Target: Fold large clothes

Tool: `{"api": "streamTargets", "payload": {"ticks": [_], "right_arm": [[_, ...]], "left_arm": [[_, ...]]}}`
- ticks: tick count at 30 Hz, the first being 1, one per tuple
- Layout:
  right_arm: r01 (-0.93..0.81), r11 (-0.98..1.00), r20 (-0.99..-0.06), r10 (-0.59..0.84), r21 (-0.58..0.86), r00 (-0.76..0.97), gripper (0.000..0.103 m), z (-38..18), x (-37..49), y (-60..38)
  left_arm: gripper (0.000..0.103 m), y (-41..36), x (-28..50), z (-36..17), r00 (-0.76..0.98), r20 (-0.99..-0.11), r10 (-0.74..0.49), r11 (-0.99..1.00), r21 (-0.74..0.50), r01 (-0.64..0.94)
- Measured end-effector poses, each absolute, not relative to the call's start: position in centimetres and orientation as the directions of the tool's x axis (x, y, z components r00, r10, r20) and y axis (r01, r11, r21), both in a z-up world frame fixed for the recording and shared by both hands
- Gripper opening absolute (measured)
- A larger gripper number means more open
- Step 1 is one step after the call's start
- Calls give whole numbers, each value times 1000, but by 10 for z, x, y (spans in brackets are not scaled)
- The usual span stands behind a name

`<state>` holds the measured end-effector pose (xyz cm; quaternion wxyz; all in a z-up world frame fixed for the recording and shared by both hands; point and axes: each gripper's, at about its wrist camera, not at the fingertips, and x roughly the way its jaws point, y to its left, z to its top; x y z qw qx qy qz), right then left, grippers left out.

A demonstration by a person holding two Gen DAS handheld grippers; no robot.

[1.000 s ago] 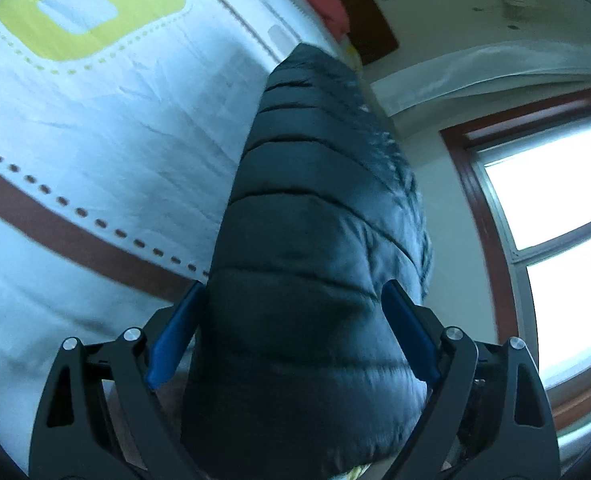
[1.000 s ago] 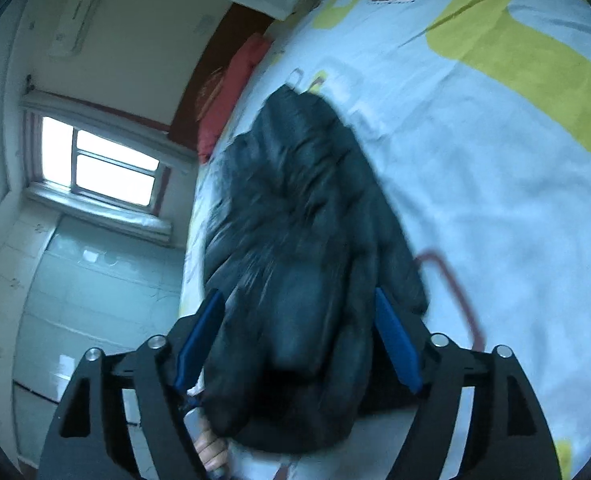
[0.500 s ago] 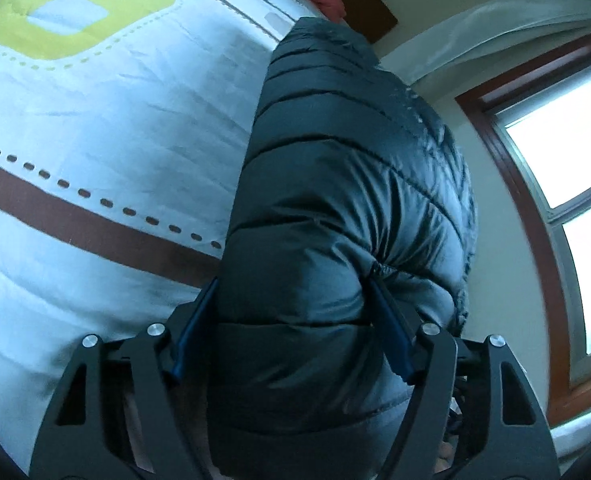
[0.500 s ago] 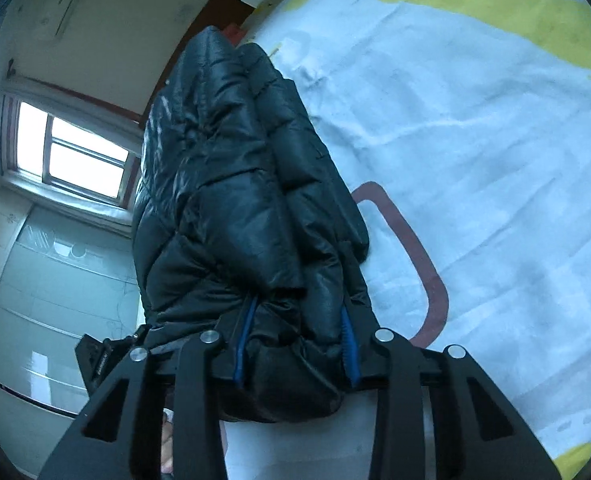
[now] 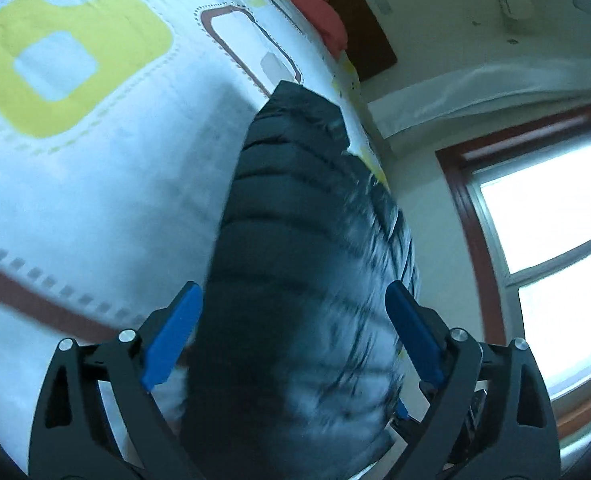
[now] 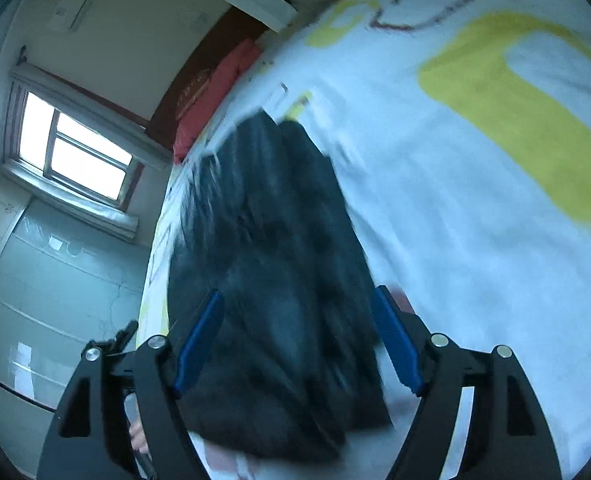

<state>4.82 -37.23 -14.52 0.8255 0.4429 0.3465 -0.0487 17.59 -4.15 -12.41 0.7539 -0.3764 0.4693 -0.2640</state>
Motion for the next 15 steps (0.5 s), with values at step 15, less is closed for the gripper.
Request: {"api": "streamTargets", "payload": {"ticks": [15], "right_arm": [[429,593,-633,185,682,751,61,-177,98,-390]], "left_arm": [[86,-76,227,-176,339,-575,-745,583,-808,-89]]}}
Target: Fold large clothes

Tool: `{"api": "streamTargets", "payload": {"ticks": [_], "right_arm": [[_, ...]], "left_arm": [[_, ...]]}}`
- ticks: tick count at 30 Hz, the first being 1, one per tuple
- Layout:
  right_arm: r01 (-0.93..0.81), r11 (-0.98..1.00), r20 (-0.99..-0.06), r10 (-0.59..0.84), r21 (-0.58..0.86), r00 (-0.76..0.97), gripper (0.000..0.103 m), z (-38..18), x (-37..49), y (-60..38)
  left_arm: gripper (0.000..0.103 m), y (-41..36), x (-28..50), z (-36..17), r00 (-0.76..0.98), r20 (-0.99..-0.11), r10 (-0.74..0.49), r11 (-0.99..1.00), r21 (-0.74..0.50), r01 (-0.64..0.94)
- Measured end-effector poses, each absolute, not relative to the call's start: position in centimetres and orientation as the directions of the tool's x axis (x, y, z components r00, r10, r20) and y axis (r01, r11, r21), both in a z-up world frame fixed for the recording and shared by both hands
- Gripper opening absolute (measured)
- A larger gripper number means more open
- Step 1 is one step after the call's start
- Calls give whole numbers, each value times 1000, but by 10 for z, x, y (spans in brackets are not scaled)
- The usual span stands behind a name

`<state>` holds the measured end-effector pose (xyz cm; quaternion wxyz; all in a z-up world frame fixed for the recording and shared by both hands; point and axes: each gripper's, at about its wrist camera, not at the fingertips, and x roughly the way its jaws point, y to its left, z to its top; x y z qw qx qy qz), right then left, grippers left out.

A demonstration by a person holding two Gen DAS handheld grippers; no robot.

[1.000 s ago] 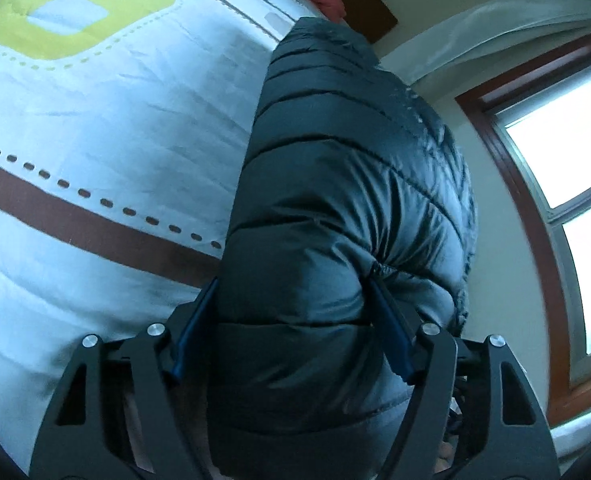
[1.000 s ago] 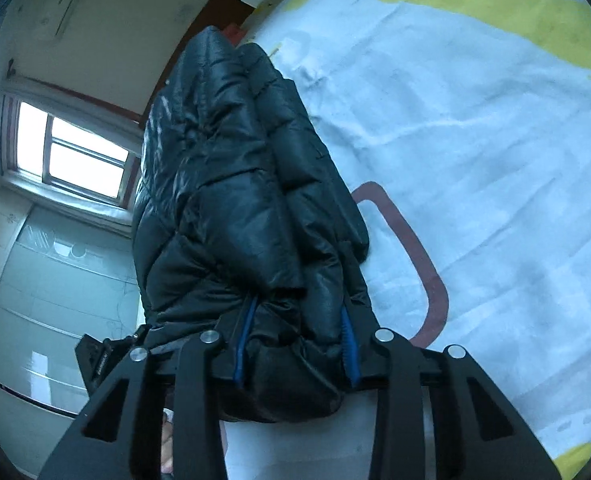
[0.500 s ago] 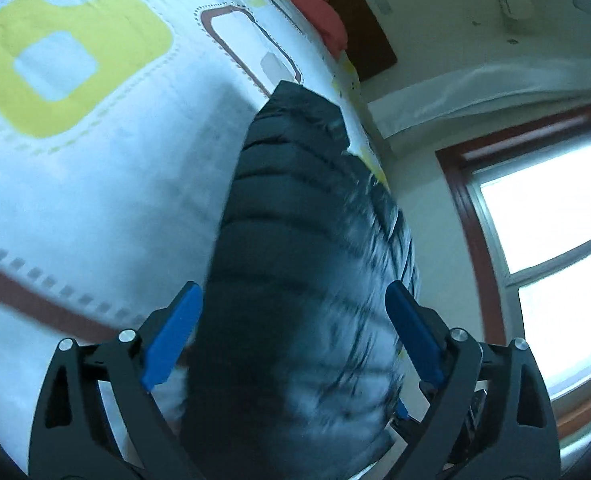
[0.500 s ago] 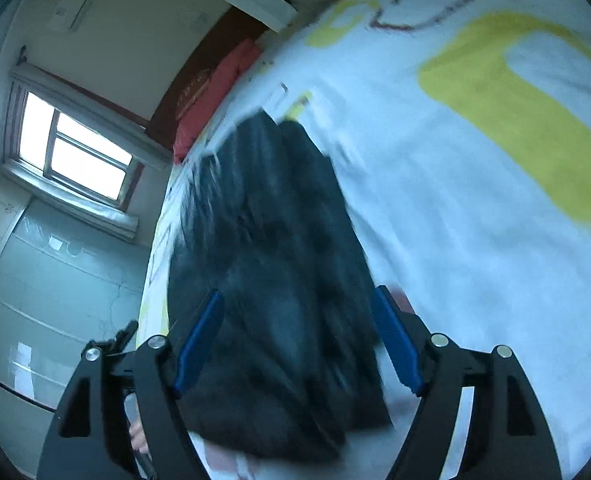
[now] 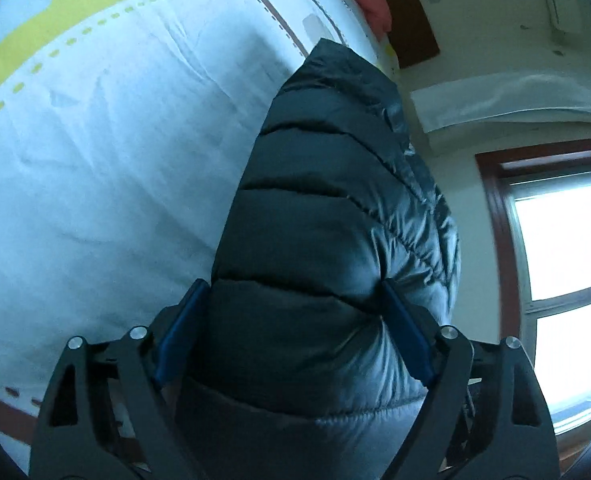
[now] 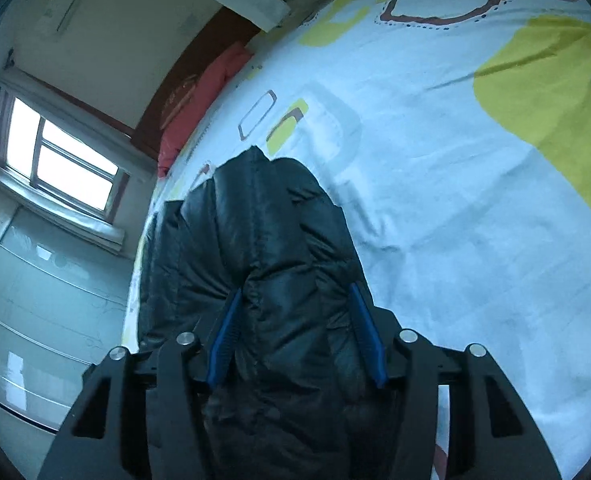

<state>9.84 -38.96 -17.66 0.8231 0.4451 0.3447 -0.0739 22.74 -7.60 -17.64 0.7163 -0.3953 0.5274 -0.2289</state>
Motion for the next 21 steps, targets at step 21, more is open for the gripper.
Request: {"api": "streamTargets", "payload": {"ticks": [21], "right_arm": [[248,487,-487,459,838,743,91,-223,80,-372]], "left_arm": [[101,-96,215,-183,276,-548,-790,554,-830,-62]]}}
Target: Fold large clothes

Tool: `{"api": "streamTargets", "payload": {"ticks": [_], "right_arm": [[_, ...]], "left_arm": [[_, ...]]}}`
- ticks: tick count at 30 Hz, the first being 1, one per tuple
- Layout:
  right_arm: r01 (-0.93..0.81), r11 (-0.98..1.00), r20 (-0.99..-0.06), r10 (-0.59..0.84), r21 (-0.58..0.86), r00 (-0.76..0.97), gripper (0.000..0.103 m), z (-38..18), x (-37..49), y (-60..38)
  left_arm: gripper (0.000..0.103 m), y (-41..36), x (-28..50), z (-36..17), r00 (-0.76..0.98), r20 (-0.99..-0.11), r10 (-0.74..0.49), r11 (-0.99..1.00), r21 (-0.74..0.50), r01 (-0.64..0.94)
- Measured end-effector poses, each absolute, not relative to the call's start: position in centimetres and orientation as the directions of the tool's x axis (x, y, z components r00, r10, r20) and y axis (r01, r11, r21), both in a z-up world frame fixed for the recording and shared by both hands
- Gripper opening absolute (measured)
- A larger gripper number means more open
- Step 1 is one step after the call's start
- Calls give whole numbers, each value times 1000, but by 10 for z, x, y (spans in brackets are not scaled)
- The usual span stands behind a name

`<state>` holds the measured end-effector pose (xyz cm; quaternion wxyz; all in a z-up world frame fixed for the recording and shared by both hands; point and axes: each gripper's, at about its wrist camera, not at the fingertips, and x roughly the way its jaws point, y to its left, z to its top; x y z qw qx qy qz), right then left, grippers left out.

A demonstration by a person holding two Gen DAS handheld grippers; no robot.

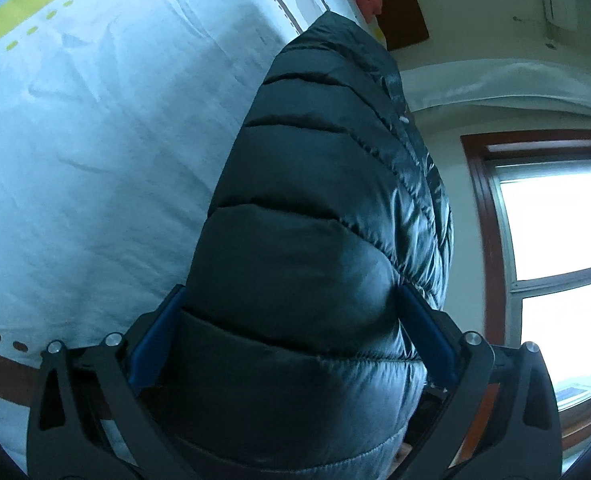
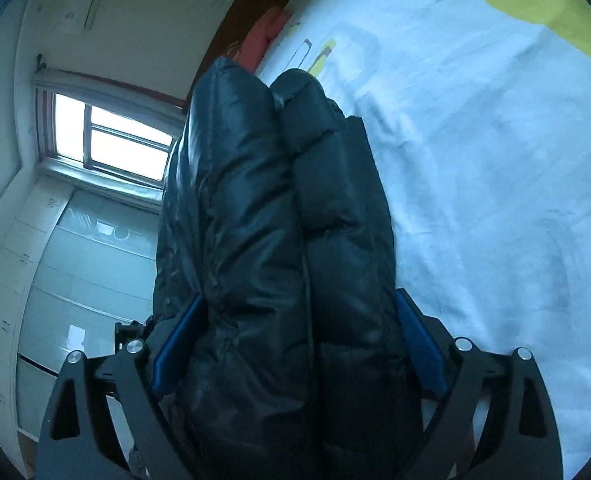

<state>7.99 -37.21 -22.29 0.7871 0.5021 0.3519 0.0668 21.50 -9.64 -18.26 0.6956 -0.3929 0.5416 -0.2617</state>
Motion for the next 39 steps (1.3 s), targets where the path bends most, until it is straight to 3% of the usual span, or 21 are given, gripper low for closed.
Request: {"api": "streamTargets", "payload": {"ticks": [5,11,18,30,39], "right_arm": [[259,508,-504,434,822,747,85,-228,95,-366],[255,486,-480,421,836,770,63,-223,93,-354],[221,497,-454,416,839,788,53,-211,93,-343],[85,494,-374,523,865,766,48,-194,198,-281],[39,447,-331,599,894,729,48,-211,275,-242]], "left_arm": [[100,-104,216,-178,276,-577,-768,588,-807,-51],[87,-112,212,-167,290,-602,-744,625,-780,-15],[78,-106,214,-154,312,-595,-740,634,-773,28],[77,-34,253,-121,445,-574,-687,651,-759,26],[77,24,308,-118,514,-574,-638,672,-740,7]]}}
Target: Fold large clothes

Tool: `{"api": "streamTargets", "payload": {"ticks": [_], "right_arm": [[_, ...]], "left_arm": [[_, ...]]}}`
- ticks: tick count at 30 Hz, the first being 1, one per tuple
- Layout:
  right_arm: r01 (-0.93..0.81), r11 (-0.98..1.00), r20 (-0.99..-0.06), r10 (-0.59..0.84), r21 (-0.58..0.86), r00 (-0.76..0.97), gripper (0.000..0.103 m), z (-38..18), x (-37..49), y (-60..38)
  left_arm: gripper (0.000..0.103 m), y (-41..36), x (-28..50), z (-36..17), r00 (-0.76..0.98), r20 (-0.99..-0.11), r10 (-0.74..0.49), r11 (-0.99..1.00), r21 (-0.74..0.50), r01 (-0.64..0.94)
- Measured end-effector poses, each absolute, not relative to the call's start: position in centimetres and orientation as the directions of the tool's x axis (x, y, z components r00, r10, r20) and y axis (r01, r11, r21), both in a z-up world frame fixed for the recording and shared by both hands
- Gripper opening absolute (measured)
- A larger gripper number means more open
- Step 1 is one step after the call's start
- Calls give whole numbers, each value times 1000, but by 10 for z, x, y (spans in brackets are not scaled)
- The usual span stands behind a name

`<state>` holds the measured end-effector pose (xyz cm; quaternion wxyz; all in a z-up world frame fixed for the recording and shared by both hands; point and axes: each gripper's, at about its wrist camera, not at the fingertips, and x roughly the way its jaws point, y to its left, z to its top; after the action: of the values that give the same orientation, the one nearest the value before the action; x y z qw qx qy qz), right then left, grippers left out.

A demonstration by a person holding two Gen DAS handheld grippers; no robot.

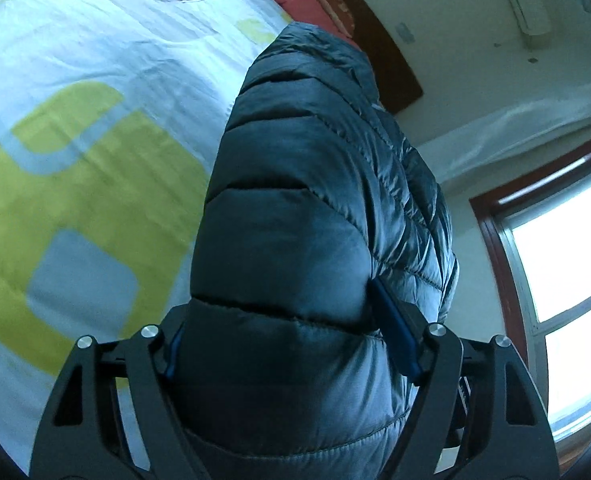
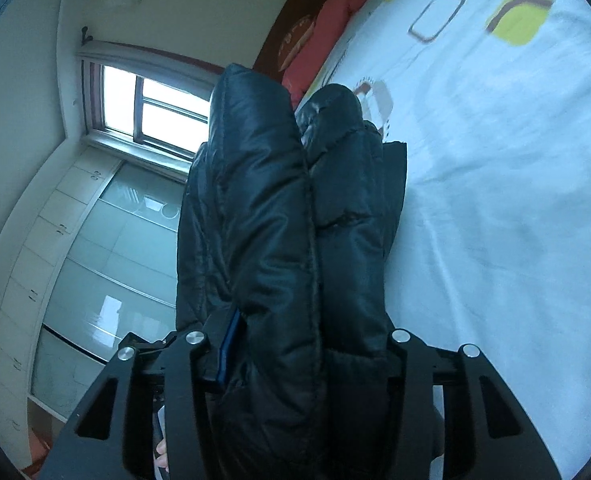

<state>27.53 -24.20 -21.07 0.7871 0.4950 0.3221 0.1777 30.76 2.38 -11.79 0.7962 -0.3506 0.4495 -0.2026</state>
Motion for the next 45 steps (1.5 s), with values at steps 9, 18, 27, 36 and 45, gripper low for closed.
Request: {"api": "streamTargets", "payload": {"ticks": [9,18,27,36,45], "right_arm": [[79,490,-400,596,868,696,61,-221,276,-250],[125,556,-453,504,822,735,78,-187,272,-274],[195,532,-488,492,824,721,64,-191,328,-285],[244,449,-481,551,860,682,39,-236,340,-285],[237,423,-456,555,875,696,43,-235,332,-287]], "left_arm": [[83,47,330,-162,465,-576,-673,630,-775,-47],[92,91,326,-143,529,-537,-657,615,-788,-35],[91,59,383,-143,483,-636,-601,712,-702,-39],[89,43,397,-169,475,-718,-509,797,-602,-57],[91,40,395,-166,472,-720,-509,803,-595,-41]]}}
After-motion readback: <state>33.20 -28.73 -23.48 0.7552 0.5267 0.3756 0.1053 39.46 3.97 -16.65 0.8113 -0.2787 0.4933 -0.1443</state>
